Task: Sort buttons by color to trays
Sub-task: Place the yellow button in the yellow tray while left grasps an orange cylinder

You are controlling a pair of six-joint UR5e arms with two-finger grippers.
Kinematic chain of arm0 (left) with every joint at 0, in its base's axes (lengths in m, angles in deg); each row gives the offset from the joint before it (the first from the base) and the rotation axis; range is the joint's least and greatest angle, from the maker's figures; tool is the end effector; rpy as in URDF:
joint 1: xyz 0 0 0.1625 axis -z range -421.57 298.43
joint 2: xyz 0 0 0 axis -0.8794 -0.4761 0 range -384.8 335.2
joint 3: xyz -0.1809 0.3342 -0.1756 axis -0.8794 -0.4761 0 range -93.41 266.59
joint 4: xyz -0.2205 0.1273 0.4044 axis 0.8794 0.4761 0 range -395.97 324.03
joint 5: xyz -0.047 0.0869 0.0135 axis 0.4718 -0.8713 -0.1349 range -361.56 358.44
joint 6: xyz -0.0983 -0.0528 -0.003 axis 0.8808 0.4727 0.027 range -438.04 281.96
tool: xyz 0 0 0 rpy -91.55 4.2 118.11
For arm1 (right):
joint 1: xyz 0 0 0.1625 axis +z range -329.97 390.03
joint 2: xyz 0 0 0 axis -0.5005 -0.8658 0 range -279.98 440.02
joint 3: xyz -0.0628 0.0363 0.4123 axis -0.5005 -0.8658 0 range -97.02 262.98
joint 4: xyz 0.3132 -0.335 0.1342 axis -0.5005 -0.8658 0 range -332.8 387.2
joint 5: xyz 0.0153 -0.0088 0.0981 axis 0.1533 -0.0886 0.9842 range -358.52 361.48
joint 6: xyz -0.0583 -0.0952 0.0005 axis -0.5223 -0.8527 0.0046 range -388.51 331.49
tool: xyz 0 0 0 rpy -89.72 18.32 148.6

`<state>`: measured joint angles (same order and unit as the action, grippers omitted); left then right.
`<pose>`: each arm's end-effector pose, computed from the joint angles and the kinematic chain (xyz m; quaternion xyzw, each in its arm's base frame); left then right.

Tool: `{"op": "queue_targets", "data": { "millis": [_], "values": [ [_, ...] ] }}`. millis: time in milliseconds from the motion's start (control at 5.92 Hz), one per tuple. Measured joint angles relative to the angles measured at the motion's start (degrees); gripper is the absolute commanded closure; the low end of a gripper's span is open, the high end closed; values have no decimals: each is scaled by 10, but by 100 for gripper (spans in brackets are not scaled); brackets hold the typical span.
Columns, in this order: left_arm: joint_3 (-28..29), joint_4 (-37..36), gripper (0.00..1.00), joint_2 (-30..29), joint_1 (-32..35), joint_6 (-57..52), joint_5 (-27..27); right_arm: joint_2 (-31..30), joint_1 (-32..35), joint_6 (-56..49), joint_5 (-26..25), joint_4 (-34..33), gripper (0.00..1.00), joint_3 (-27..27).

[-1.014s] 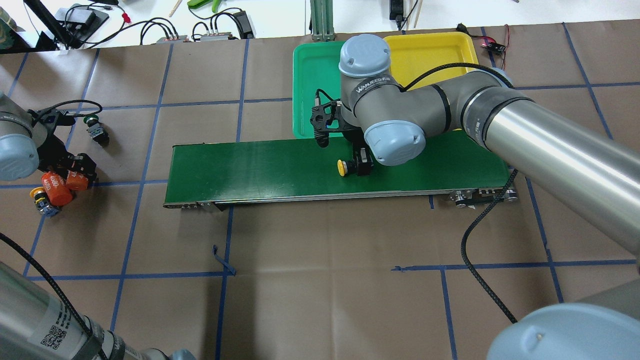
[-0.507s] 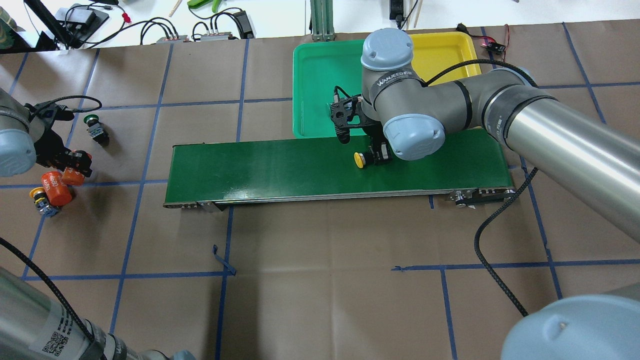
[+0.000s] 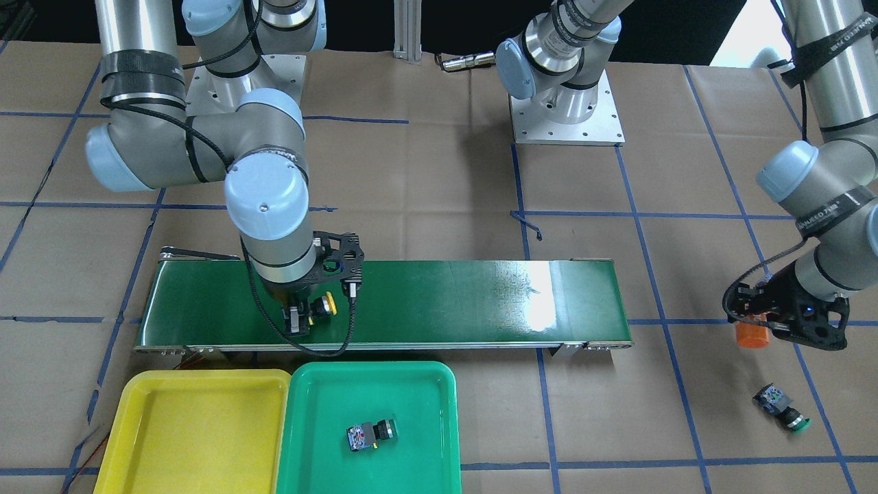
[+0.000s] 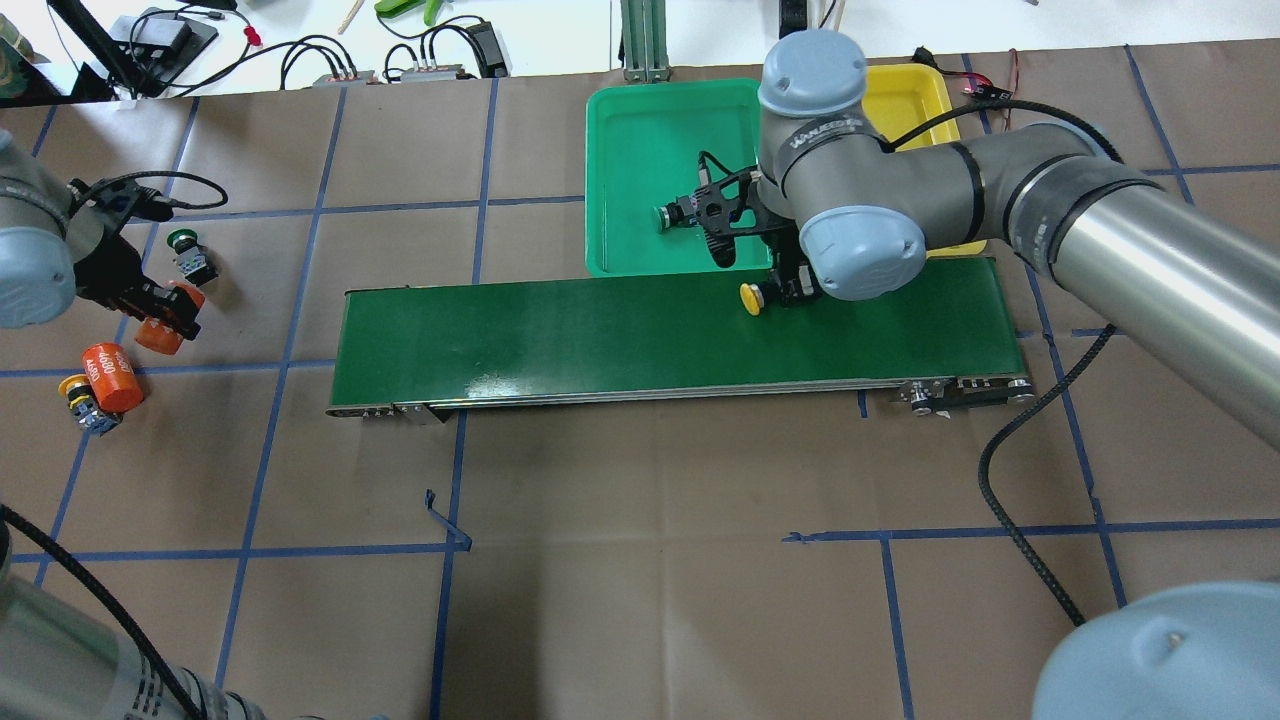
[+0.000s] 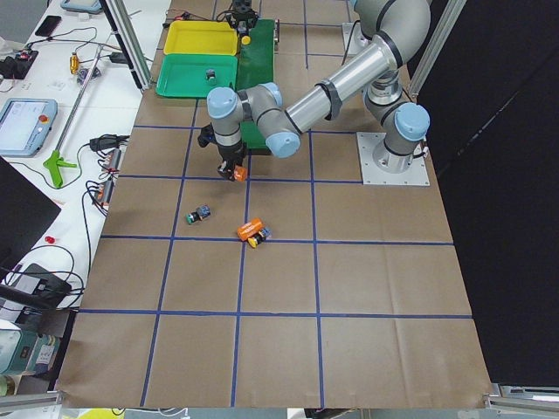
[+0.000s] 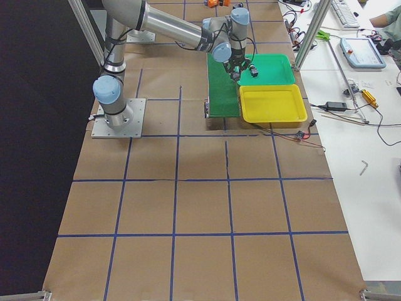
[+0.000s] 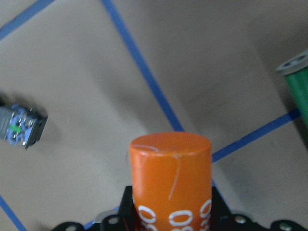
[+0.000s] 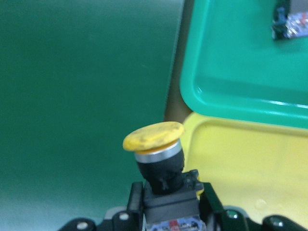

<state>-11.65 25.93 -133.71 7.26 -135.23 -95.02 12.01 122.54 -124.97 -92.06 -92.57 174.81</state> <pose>0.1152 -0.6476 0.2393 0.3088 0.9506 0.0126 0.0287 0.1563 -0.6810 0.2648 0.7578 -0.6497 0.0128 0.0589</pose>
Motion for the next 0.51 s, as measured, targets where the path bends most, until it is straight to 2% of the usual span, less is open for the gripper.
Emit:
{"op": "queue_targets", "data": {
  "millis": [338,507],
  "values": [
    [-1,16,100,11,73,-140,-1,65,-51,-24,5,-12,87,-78],
    [-3,19,100,9,103,-215,1,109,-70,-23,23,-19,52,-108]
  ]
}}
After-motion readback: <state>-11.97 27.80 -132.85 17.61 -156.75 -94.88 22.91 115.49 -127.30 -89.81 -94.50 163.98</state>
